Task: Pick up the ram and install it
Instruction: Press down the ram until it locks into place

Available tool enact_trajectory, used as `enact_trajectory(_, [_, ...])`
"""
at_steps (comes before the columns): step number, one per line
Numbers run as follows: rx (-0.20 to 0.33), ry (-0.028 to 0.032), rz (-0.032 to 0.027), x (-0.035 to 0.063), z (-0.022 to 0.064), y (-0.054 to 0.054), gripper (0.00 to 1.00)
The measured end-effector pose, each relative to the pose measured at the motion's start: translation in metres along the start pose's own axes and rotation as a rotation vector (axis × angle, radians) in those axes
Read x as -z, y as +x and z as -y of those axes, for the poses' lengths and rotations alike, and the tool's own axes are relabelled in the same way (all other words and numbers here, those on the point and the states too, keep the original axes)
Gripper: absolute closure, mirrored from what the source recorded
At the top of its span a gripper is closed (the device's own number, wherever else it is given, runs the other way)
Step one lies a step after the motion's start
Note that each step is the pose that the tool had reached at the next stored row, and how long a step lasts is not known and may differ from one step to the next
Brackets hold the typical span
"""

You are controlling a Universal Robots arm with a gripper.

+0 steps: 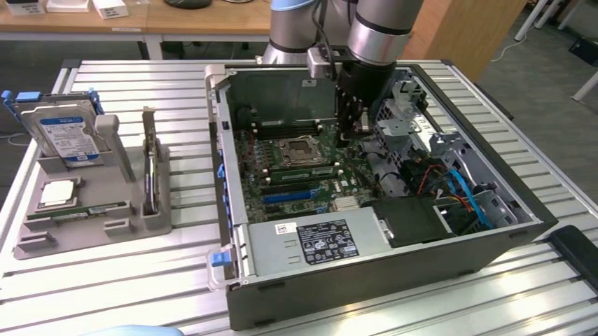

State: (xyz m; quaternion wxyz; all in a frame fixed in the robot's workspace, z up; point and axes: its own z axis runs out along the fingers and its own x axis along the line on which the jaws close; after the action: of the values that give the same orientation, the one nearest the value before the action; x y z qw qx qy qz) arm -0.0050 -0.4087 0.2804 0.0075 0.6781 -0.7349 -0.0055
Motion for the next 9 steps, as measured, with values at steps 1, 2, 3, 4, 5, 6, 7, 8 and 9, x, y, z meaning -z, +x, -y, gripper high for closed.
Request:
enact_trajectory(1, [0.0, 0.0, 0.0001, -0.0013, 0.0004, 0.0, 0.9])
enact_trajectory(2, [0.0, 0.0, 0.0, -0.0027, 0.0005, 0.0, 0.9])
enact_trajectory(3, [0.0, 0.0, 0.0, -0.0043, 0.0006, 0.0, 0.9])
enact_trajectory(4, [0.0, 0.0001, 0.0002, -0.0062, 0.0007, 0.0, 0.9])
enact_trajectory(5, [0.0, 0.0, 0.0002, -0.008, 0.0008, 0.0, 0.9])
enact_trajectory(6, [0.0, 0.0, 0.0001, -0.0098, 0.0008, 0.0, 0.9])
enact_trajectory(7, [0.0, 0.0, 0.0002, -0.0117, 0.0009, 0.0, 0.9])
enact_trajectory(8, [0.0, 0.0, 0.0002, -0.0135, 0.0009, 0.0, 0.9])
enact_trajectory(9, [0.0, 0.0, 0.0001, -0.0153, 0.0009, 0.0, 0.9])
